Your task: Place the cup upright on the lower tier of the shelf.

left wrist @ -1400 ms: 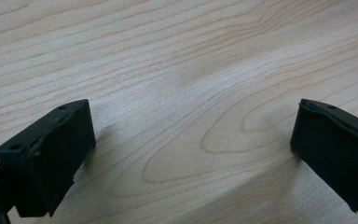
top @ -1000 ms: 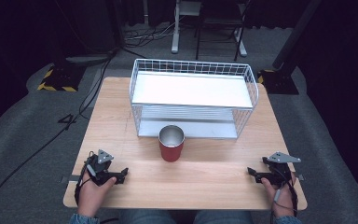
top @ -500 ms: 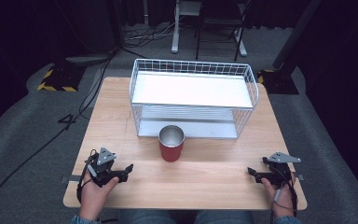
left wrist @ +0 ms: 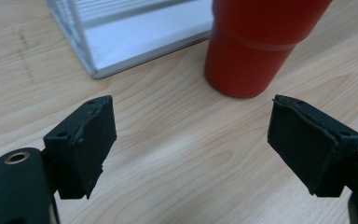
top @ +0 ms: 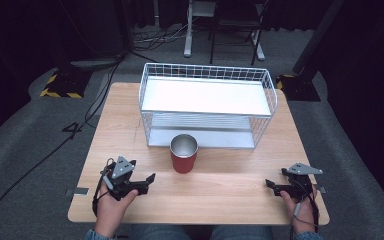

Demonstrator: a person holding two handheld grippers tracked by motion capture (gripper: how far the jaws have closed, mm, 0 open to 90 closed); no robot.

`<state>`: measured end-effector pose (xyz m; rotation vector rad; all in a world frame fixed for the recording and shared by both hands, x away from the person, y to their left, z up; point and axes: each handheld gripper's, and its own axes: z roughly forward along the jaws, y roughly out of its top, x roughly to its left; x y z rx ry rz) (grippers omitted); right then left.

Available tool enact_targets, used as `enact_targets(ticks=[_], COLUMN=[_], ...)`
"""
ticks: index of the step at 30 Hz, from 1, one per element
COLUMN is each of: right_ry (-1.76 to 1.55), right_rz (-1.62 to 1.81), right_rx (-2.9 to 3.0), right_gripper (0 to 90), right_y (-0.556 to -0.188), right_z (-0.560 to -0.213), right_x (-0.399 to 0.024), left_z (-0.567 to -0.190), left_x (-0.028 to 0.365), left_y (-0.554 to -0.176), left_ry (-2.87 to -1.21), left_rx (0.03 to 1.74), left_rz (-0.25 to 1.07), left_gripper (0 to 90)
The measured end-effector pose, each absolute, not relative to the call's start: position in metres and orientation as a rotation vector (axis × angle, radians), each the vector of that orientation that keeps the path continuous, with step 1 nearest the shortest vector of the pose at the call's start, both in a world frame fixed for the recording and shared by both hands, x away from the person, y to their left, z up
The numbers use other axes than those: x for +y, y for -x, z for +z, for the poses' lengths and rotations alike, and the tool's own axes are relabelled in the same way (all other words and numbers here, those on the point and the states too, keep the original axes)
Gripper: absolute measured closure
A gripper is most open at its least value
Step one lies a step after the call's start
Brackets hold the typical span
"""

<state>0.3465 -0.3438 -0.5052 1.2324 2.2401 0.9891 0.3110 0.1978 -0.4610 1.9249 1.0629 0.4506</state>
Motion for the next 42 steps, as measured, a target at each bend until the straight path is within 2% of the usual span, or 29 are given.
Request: enact_targets(ticks=[5, 11, 15, 27, 33, 42], right_ry=[-1.233, -1.234, -1.234, -1.235, -1.244, -1.252], right_rz=[0.989, 0.989, 0.989, 0.988, 0.986, 0.983], right_rx=[2.24, 2.24, 2.24, 2.24, 2.235, 2.224], right_gripper=[16.9, 17.0, 17.0, 17.0, 17.2, 17.3], right_y=[-0.347, -0.347, -0.347, -0.347, -0.347, -0.347], right_z=[-0.505, -0.505, -0.505, -0.505, -0.505, -0.505], right_x=[-0.344, -0.344, -0.344, -0.344, -0.345, -0.345], left_z=[-0.461, -0.466, -0.467, -0.482, -0.489, -0.493], left_x=[0.181, 0.167, 0.157, 0.138, 0.128, 0.114], left_y=[-0.317, -0.326, -0.331, -0.353, -0.365, -0.376], left_ry=[-1.92, -1.889, -1.884, -1.854, -1.918, -1.926], left_rx=[0.996, 0.888, 0.85, 0.873, 0.869, 0.855], left_rz=[0.44, 0.352, 0.359, 0.357, 0.336, 0.336], left_gripper=[15.6, 15.6, 15.5, 15.2, 14.3, 14.1])
